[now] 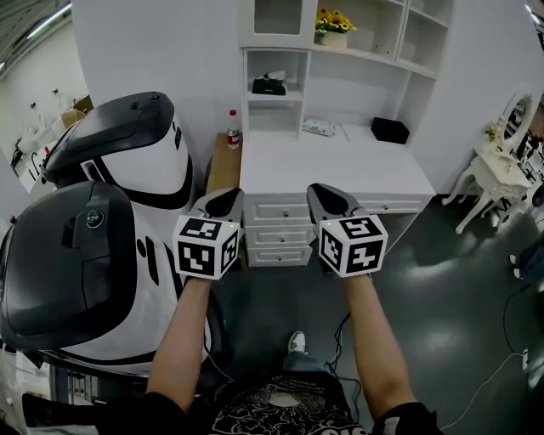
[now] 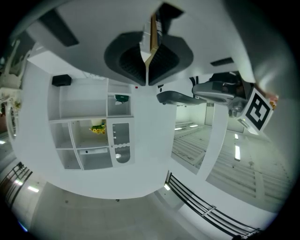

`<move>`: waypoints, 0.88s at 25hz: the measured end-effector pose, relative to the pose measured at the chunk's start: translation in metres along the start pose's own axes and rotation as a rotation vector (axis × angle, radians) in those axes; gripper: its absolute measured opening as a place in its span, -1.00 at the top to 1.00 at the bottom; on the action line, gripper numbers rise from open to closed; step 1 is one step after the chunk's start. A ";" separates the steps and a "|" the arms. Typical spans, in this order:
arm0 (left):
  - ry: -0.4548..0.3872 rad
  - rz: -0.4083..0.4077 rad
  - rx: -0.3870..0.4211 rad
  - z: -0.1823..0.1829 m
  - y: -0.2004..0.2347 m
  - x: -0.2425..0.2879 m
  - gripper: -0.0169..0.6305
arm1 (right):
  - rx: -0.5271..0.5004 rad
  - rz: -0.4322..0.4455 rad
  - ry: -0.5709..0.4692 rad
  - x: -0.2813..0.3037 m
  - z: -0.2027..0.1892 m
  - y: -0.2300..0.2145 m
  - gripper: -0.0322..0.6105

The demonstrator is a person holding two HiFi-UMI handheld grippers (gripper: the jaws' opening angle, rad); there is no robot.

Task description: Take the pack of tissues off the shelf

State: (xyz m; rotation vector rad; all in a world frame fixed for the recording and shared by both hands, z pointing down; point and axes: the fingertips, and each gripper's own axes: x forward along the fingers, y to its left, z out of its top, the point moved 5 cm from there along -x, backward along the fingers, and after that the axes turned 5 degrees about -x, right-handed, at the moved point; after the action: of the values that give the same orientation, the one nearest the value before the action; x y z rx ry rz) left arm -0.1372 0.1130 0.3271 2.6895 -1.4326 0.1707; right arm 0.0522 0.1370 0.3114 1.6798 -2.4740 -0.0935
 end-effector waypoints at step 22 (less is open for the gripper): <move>0.047 0.060 0.013 0.013 0.041 0.152 0.92 | -0.007 0.044 -0.025 0.133 -0.001 -0.108 0.38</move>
State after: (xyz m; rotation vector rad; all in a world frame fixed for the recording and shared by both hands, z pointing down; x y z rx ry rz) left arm -0.0862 -0.0368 0.3362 2.6354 -1.5051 0.2468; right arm 0.1038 -0.0265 0.3097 1.6304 -2.5244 -0.1191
